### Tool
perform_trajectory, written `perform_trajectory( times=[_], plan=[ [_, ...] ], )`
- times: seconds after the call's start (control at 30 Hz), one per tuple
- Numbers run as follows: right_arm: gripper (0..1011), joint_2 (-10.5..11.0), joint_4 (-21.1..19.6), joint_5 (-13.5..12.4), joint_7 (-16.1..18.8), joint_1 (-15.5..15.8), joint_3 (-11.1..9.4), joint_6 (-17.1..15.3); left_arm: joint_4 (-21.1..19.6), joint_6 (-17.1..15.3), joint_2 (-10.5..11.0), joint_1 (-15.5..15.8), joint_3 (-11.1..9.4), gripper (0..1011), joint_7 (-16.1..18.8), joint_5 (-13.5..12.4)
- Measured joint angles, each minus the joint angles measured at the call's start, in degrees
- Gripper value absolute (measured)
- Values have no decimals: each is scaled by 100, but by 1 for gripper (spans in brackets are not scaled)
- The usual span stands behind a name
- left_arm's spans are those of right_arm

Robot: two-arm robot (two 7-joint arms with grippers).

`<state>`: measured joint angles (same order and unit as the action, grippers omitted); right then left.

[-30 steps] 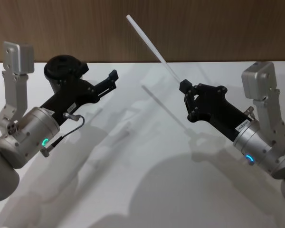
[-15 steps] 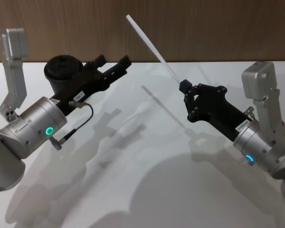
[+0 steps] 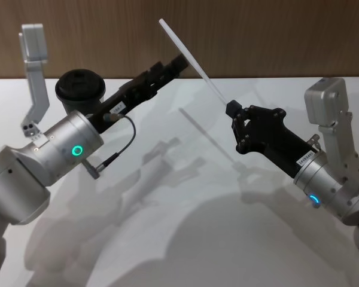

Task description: Pick up the straw with one hand, pass it to the other hand, and insert it into the cup.

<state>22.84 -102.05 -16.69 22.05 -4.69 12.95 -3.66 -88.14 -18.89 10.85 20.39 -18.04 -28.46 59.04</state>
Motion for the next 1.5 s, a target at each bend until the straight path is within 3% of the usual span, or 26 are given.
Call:
perform_trajectory(
  times=[0.47, 1.43, 1.5],
  plan=[
    [9, 0, 0, 0, 0, 0, 0, 0, 481, -256, -389, 283, -88, 1002, 267, 431],
    [9, 0, 0, 1, 0, 0, 0, 0, 1094, -191, -777, 605, -276, 1003, 465, 704],
    [9, 0, 0, 1, 0, 0, 0, 0, 1110, -180, -788, 615, -279, 961, 466, 718]
  ],
)
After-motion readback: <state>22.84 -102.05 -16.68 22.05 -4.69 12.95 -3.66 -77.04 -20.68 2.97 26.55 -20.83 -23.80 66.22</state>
